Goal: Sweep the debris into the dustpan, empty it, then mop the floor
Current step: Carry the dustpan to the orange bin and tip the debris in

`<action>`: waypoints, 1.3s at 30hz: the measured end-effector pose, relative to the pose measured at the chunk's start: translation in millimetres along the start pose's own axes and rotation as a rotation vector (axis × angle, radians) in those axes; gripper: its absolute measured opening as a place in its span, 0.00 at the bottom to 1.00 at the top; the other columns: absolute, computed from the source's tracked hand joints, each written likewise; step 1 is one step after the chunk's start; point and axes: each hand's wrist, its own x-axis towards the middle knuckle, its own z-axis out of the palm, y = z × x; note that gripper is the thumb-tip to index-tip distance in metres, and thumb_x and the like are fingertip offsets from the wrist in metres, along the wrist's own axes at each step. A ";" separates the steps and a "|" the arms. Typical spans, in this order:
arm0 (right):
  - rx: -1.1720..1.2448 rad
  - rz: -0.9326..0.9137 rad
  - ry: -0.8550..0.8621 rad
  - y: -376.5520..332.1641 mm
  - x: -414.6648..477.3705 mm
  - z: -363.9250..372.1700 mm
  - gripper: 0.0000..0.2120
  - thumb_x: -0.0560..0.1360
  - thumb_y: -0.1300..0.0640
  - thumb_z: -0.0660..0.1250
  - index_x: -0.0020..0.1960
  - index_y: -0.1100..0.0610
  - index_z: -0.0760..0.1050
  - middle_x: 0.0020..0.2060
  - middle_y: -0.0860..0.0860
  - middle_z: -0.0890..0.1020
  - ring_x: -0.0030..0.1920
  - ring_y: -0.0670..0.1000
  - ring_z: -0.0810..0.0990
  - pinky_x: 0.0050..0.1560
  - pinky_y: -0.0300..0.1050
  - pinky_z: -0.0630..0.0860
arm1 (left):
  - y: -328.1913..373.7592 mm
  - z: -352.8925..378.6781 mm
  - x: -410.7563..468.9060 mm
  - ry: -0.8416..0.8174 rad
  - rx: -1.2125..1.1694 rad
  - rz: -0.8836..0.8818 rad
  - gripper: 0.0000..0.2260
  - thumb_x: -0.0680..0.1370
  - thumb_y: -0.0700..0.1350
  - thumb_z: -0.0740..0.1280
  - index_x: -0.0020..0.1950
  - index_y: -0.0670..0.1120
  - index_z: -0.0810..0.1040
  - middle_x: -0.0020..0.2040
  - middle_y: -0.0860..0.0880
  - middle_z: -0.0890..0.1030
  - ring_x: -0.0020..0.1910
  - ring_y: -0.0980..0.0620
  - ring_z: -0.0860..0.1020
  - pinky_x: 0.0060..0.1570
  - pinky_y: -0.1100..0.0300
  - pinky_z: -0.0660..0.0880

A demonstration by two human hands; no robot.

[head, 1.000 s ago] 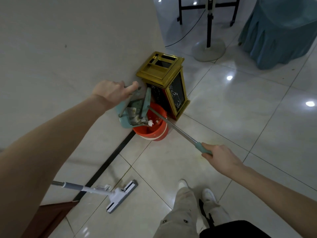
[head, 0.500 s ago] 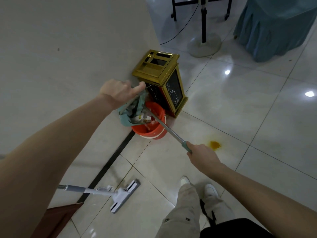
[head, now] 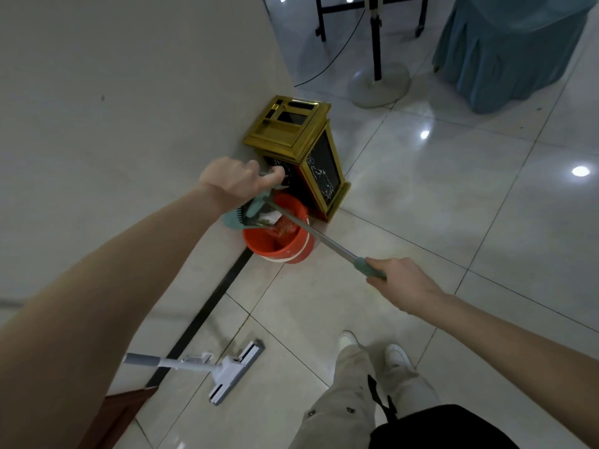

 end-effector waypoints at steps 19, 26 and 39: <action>-0.215 0.001 0.022 41.9 -13.4 0.0 0.15 0.80 0.51 0.60 0.66 0.46 0.70 0.42 0.53 0.79 0.40 0.55 0.78 0.37 0.47 0.75 | -2.9 3.2 -11.5 -0.026 0.003 -0.013 0.26 0.80 0.42 0.59 0.68 0.53 0.43 0.45 0.44 0.73 0.31 0.47 0.71 0.30 0.54 0.75; -0.046 -0.023 0.067 0.2 -0.2 22.4 0.16 0.80 0.51 0.61 0.68 0.47 0.70 0.41 0.52 0.80 0.37 0.52 0.77 0.28 0.42 0.69 | -4.5 6.3 -16.5 0.017 -0.044 -0.054 0.25 0.81 0.46 0.60 0.67 0.52 0.45 0.43 0.43 0.74 0.29 0.45 0.71 0.27 0.55 0.72; -0.384 0.011 0.012 29.8 0.5 16.4 0.17 0.81 0.53 0.58 0.70 0.50 0.66 0.44 0.56 0.78 0.42 0.57 0.79 0.37 0.47 0.73 | -23.9 43.2 -48.3 0.115 -0.087 -0.110 0.24 0.80 0.49 0.63 0.67 0.54 0.49 0.40 0.43 0.75 0.27 0.42 0.76 0.24 0.58 0.64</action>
